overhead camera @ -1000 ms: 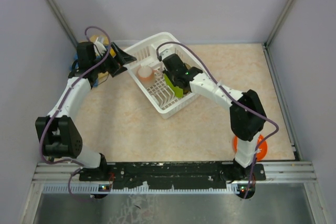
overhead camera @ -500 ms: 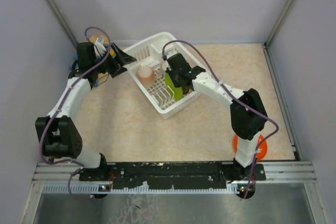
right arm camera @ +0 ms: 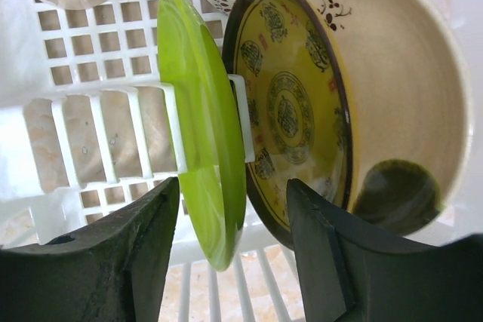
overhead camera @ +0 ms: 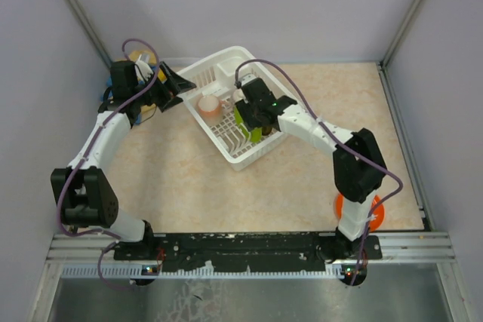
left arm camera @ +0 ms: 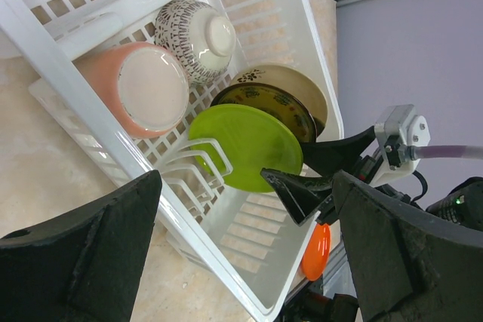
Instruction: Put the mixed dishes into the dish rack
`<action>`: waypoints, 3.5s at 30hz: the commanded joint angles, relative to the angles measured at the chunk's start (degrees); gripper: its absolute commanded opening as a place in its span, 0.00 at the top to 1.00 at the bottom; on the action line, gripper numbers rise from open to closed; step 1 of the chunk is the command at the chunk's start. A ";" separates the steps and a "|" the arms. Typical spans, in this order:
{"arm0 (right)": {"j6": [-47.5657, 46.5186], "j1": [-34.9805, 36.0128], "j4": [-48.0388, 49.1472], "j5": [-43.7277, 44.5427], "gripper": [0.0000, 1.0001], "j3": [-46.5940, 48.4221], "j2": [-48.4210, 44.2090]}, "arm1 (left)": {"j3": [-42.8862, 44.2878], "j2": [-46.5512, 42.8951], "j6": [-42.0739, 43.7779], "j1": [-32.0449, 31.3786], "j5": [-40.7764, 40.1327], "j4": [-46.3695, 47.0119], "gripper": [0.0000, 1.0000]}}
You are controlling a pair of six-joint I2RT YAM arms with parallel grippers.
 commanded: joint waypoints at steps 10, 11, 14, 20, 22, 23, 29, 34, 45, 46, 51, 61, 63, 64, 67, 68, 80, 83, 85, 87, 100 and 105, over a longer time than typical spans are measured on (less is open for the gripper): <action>0.85 -1.24 -2.86 3.67 0.37 3.85 -12.23 | 0.91 -0.94 3.02 0.43 1.43 0.06 0.00; 1.30 -1.53 -3.51 3.87 0.37 4.03 -13.23 | 1.31 -0.74 3.17 0.47 1.44 -0.04 0.00; 3.14 -3.03 -6.31 5.05 0.36 4.24 -16.04 | 1.98 -0.17 3.56 0.40 0.81 -0.10 0.00; 11.18 -7.98 -14.08 11.35 0.29 1.80 -21.52 | 1.76 0.92 2.25 0.38 1.35 0.98 0.00; 14.03 -10.03 -16.59 12.69 0.24 0.16 -23.39 | 1.79 1.26 1.80 0.26 1.43 0.93 0.00; 15.71 -10.89 -17.74 14.12 0.20 -0.66 -23.97 | 1.86 1.26 1.59 0.20 1.44 0.93 0.00; 29.10 -13.52 -27.34 28.70 0.05 -3.54 -24.96 | 2.37 -0.23 1.07 -1.24 -1.06 -1.02 0.00; 47.81 -15.63 -38.52 35.58 0.04 -8.35 -23.05 | 3.22 -1.92 0.59 -3.59 -3.39 -5.01 0.00; 73.11 -17.73 -45.99 30.90 0.01 -25.52 -20.07 | 7.23 -5.51 1.23 -10.84 -9.28 -12.84 0.00; 74.30 -18.00 -45.34 30.16 0.01 -27.12 -20.49 | 6.45 -5.96 1.26 -11.04 -9.17 -12.50 0.00; 77.79 -20.24 -42.82 27.14 0.00 -31.64 -18.73 | 7.41 -4.34 1.64 -11.25 -6.89 -14.02 0.00; 75.35 -21.46 -38.36 22.20 0.04 -31.60 -12.24 | 5.33 -8.04 5.14 -12.28 -10.23 -15.68 0.00; 75.52 -21.78 -37.72 21.10 0.08 -32.13 -11.52 | 3.95 -9.30 6.18 -12.34 -11.28 -15.67 0.00; 75.59 -21.82 -37.44 20.69 0.09 -32.30 -11.18 | 3.63 -9.87 6.67 -12.30 -11.51 -15.62 0.00; 76.67 -21.94 -37.43 20.31 0.13 -32.64 -9.30 | 2.86 -10.51 7.87 -12.24 -11.78 -16.10 0.00; 76.94 -21.97 -37.56 20.26 0.13 -32.67 -8.44 | 2.99 -10.40 8.14 -12.21 -11.59 -16.39 0.00; 79.89 -23.23 -39.90 20.92 0.20 -36.75 -8.31 | 3.57 -9.29 7.61 -12.26 -10.03 -17.28 0.00; 79.69 -23.85 -39.57 20.93 0.26 -37.62 -8.24 | 3.63 -9.20 7.53 -12.34 -9.86 -17.28 0.00; 79.44 -24.43 -39.25 20.96 0.32 -38.35 -8.02 | 3.79 -9.12 7.51 -12.33 -9.85 -17.34 0.00; 79.06 -25.26 -38.36 20.92 0.39 -39.18 -7.83 | 4.03 -8.91 7.59 -12.35 -9.94 -17.55 0.00; 75.27 -27.53 -34.08 19.43 1.00 -38.90 -5.18 | 5.63 -8.32 8.42 -12.35 -11.18 -18.81 0.00; 74.65 -27.52 -34.04 19.93 1.00 -38.01 -4.67 | 5.66 -8.21 8.57 -12.35 -11.55 -18.95 0.00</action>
